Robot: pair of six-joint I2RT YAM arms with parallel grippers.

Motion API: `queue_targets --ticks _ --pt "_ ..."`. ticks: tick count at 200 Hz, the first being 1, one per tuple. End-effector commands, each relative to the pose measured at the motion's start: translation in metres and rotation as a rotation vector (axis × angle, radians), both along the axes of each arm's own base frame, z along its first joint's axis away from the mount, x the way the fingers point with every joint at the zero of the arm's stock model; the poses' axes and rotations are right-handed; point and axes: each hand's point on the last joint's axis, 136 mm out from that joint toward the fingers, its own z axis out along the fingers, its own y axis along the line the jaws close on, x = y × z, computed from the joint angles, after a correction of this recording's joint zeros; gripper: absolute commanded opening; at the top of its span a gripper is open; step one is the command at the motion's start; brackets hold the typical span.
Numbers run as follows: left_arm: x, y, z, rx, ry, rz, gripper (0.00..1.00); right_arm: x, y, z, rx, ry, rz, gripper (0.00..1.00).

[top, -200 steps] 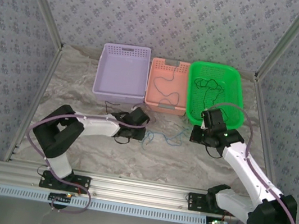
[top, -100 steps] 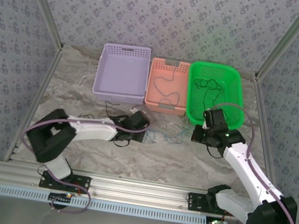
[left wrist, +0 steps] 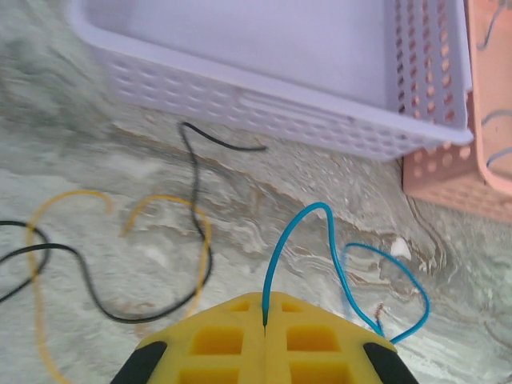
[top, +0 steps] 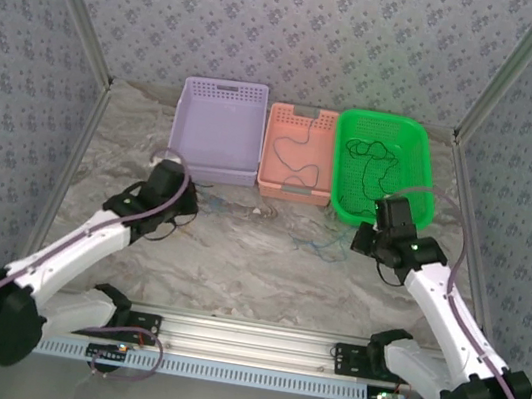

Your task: Untangle the cables

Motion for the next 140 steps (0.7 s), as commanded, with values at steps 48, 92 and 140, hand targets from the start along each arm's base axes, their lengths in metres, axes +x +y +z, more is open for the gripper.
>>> queue_targets --ticks 48,92,140 --pt "-0.018 -0.02 0.022 -0.132 -0.035 -0.172 0.0 -0.007 0.012 -0.028 -0.005 0.1 0.023 0.0" --pt "-0.024 -0.038 0.04 -0.206 -0.103 -0.254 0.0 -0.011 0.034 0.023 0.029 -0.058 0.085 0.39" --pt "-0.025 -0.051 0.041 -0.201 -0.122 -0.297 0.0 -0.021 0.088 0.085 0.166 -0.17 0.168 0.46"
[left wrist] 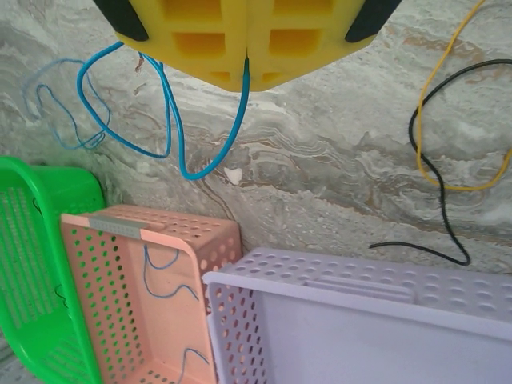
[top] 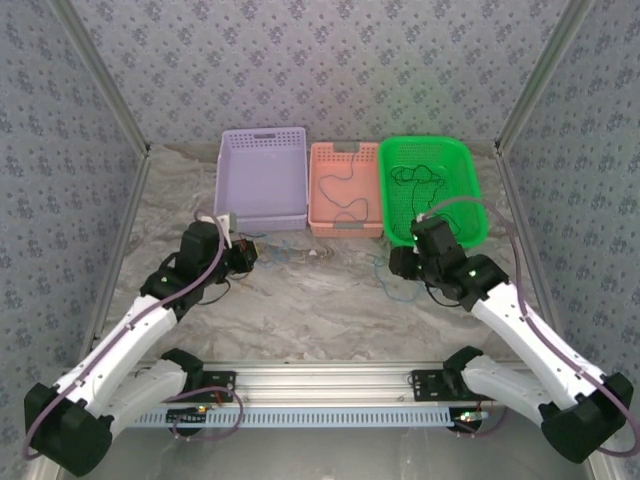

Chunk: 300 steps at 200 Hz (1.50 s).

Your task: Untangle the cables

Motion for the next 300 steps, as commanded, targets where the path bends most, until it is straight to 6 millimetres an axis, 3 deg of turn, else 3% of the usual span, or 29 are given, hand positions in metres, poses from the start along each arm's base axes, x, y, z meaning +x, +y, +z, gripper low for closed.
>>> queue_targets --ticks 1,40,71,121,142,168,220,259,300 --pt "0.0 -0.011 0.004 -0.011 -0.042 -0.045 0.0 -0.006 0.022 0.031 0.085 -0.043 -0.007 0.46" --pt "-0.002 -0.023 0.005 -0.012 -0.069 -0.069 0.0 -0.009 0.114 0.062 0.438 -0.017 0.075 0.55" --pt "-0.005 -0.03 0.004 -0.01 -0.083 -0.086 0.0 -0.002 0.161 0.064 0.668 0.067 0.008 0.56" --pt "-0.006 -0.039 0.003 0.002 -0.093 -0.099 0.0 0.001 0.22 0.029 0.763 0.257 -0.001 0.51" --pt "-0.006 -0.04 0.004 0.0 -0.098 -0.1 0.0 0.004 0.229 0.01 0.749 0.292 -0.024 0.47" --pt "-0.008 -0.042 0.005 -0.004 -0.1 -0.107 0.0 0.012 0.231 0.002 0.749 0.287 -0.044 0.38" --pt "-0.009 -0.038 0.008 -0.028 -0.117 -0.074 0.0 0.016 0.215 -0.017 0.67 0.263 -0.1 0.0" --pt "0.001 -0.039 0.03 -0.104 -0.179 -0.021 0.0 -0.008 0.213 -0.042 0.644 0.289 -0.117 0.0" --pt "0.016 -0.044 0.056 -0.217 -0.252 0.025 0.0 -0.025 0.217 -0.05 0.649 0.259 -0.147 0.0"
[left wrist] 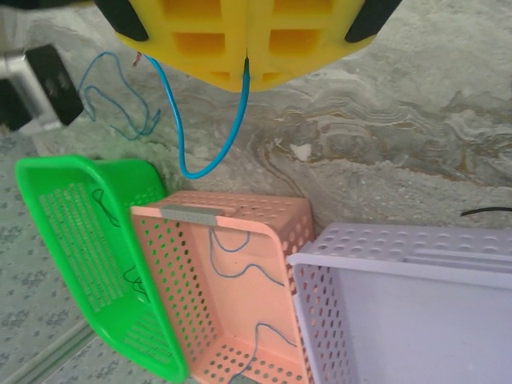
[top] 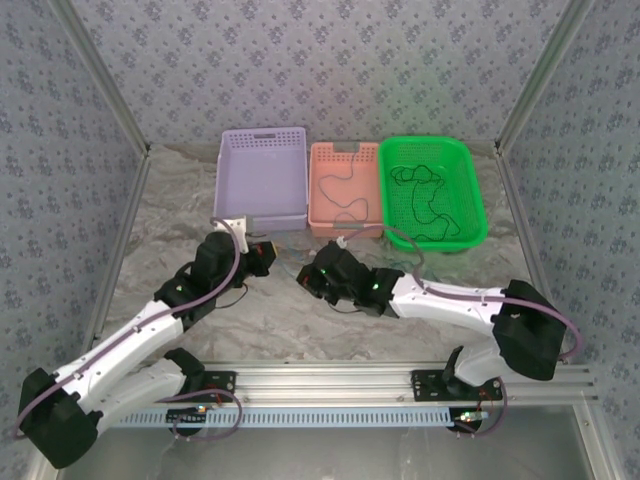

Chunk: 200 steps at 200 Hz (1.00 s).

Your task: Untangle the cables

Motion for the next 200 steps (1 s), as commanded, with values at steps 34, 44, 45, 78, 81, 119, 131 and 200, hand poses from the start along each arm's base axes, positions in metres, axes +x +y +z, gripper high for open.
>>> queue_targets --ticks 34,44,45,78,81,119,131,200 --pt "0.021 -0.019 0.052 -0.208 -0.124 0.006 0.0 0.004 0.004 0.001 0.055 -0.026 -0.055 0.02" --pt "0.019 -0.02 0.05 -0.202 -0.121 -0.005 0.0 0.005 -0.002 0.01 0.042 -0.056 -0.059 0.12" --pt "0.019 -0.02 0.05 -0.201 -0.121 -0.006 0.0 0.004 -0.003 0.011 0.044 -0.06 -0.058 0.13" --pt "0.015 -0.019 0.039 -0.175 -0.112 -0.023 0.0 0.002 -0.028 0.048 0.044 -0.154 -0.076 0.44" --pt "0.015 -0.019 0.038 -0.174 -0.112 -0.024 0.0 0.001 -0.03 0.052 0.047 -0.16 -0.078 0.45" --pt "0.013 -0.017 0.036 -0.165 -0.124 -0.026 0.0 -0.009 -0.056 0.089 0.125 -0.222 -0.108 0.58" --pt "0.012 -0.017 0.037 -0.164 -0.126 -0.028 0.0 -0.01 -0.063 0.1 0.153 -0.238 -0.124 0.59" --pt "0.007 -0.022 0.041 -0.177 -0.148 -0.054 0.0 0.019 -0.052 0.13 0.302 -0.219 -0.185 0.53"
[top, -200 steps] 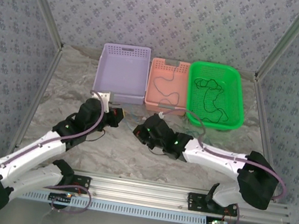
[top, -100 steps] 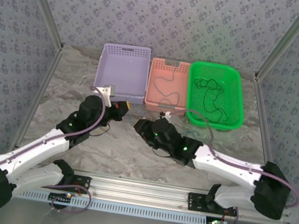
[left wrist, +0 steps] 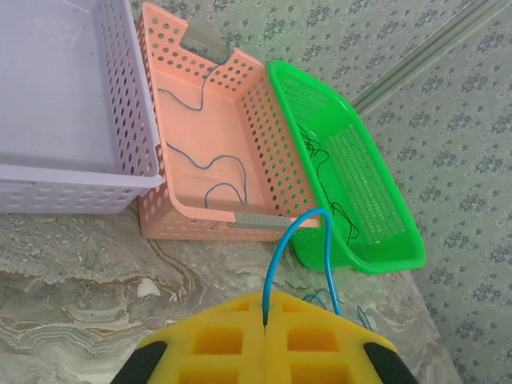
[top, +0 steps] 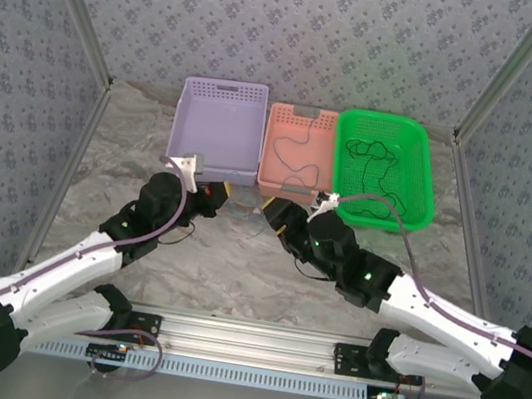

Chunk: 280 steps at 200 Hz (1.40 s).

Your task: Untangle the cables

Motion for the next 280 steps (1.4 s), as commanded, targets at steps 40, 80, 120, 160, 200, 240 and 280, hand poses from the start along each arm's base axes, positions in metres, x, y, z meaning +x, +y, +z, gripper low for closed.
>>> queue_targets --ticks 40,80,120,160,200,240,280 --pt "-0.006 -0.007 0.018 -0.036 -0.071 -0.042 0.0 0.022 0.042 0.0 0.153 0.067 0.012 0.52" --pt "-0.009 -0.008 0.017 -0.033 -0.072 -0.048 0.0 0.03 0.041 -0.001 0.144 0.061 -0.011 0.47" --pt "-0.01 -0.011 0.018 -0.043 -0.076 -0.051 0.0 0.037 0.04 -0.012 0.198 0.094 -0.044 0.48" --pt "-0.013 -0.013 0.018 -0.046 -0.079 -0.059 0.0 0.045 0.038 -0.012 0.212 0.103 -0.072 0.44" --pt "-0.016 -0.014 0.017 -0.04 -0.08 -0.065 0.0 0.051 0.027 -0.018 0.194 0.113 -0.112 0.3" --pt "-0.021 -0.021 0.013 -0.025 -0.08 -0.093 0.0 0.057 0.015 -0.019 0.158 0.1 -0.145 0.09" --pt "-0.032 -0.034 0.004 0.017 -0.068 -0.164 0.0 0.071 -0.009 0.008 0.039 0.0 -0.155 0.0"
